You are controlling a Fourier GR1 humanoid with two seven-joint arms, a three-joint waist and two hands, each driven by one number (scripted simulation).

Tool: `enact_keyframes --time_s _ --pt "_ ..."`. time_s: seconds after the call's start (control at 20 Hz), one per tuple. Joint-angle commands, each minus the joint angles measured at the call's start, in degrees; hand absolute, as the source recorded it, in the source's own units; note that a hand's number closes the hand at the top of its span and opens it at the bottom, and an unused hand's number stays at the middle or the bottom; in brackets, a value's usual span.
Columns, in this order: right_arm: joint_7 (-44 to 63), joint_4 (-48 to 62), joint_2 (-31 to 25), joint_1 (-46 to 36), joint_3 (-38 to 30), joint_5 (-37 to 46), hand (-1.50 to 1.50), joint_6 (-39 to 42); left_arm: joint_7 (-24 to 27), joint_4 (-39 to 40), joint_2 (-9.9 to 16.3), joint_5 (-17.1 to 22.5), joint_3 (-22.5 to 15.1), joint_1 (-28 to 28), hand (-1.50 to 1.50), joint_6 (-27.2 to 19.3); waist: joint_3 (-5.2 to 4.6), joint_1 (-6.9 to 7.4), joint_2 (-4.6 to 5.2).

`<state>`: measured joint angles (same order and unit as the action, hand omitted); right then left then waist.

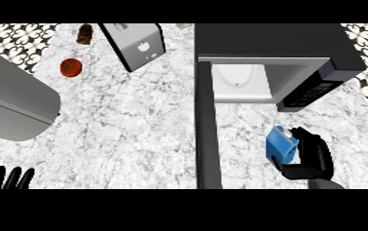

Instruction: Pick up the milk, place it into the microwave and close the microwave

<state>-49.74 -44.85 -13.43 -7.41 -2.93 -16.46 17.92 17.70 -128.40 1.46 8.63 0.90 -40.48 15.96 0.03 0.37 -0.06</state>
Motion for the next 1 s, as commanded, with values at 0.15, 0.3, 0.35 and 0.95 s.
enact_keyframes --time_s 0.15,0.3,0.35,0.95 --pt "4.3 -20.4 1.1 11.2 3.9 0.5 1.50 -1.8 -0.4 1.6 0.8 2.2 3.2 0.9 -1.50 2.0 -0.09 -0.68 -0.14" --pt "10.0 -27.2 4.1 12.7 6.9 1.7 1.50 -5.4 -1.1 -0.7 0.0 2.2 3.3 -0.3 -1.50 1.8 -0.07 -0.39 -0.10" --pt "10.9 -28.8 4.3 12.6 7.6 2.9 1.50 -6.8 2.5 1.4 -0.9 1.4 3.1 -1.9 -1.50 3.0 -0.08 -0.23 -0.12" --pt "30.3 -60.6 8.7 28.1 16.1 3.9 1.50 -17.2 -0.3 4.0 1.4 7.0 8.9 2.7 -1.50 4.9 -0.07 -0.55 -0.01"
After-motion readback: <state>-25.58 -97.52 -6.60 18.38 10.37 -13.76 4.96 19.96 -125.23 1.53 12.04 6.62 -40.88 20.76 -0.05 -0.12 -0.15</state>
